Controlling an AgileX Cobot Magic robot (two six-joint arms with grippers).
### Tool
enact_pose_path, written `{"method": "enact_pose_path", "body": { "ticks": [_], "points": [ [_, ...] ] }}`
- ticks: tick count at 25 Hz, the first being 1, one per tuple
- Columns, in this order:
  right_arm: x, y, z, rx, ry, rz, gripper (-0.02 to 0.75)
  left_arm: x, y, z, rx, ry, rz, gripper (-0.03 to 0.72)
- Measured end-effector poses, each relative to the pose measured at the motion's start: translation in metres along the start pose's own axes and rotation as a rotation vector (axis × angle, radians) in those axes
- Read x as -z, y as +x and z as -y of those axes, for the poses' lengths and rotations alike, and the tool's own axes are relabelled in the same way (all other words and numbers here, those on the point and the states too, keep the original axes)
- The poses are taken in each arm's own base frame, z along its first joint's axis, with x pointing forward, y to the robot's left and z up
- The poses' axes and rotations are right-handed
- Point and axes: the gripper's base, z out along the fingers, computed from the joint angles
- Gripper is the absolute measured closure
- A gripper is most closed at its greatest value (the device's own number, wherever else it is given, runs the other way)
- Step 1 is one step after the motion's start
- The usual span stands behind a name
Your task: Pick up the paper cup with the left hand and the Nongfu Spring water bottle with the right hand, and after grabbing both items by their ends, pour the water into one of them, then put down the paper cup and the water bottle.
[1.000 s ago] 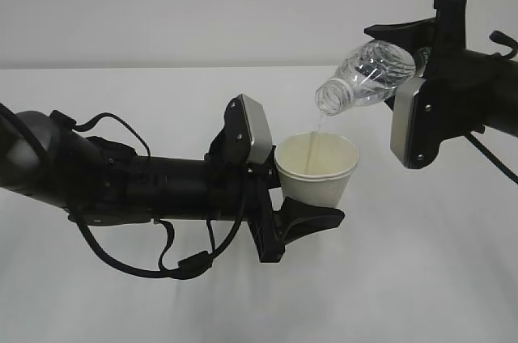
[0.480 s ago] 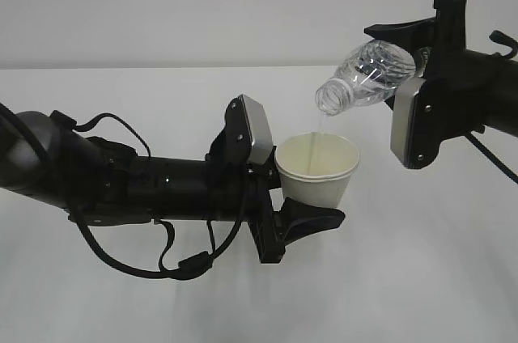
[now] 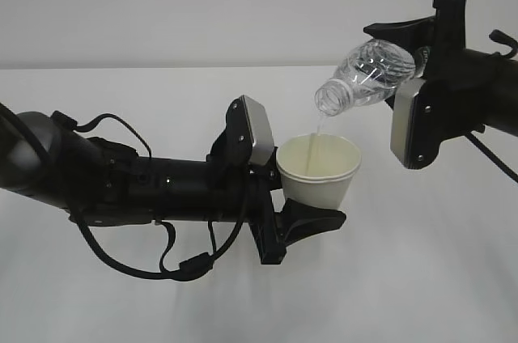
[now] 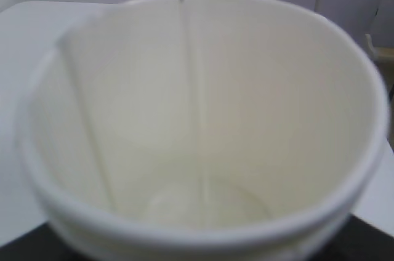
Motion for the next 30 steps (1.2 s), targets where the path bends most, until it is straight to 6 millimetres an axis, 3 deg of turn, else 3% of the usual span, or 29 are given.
{"method": "enact_pose_path", "body": {
  "ticks": [30],
  "points": [
    [0.0,-0.0005,0.0015,0.006,0.017,0.005,0.265,0.0,0.0007,0.0014,0.02,0.015,-0.008,0.225]
  ]
}}
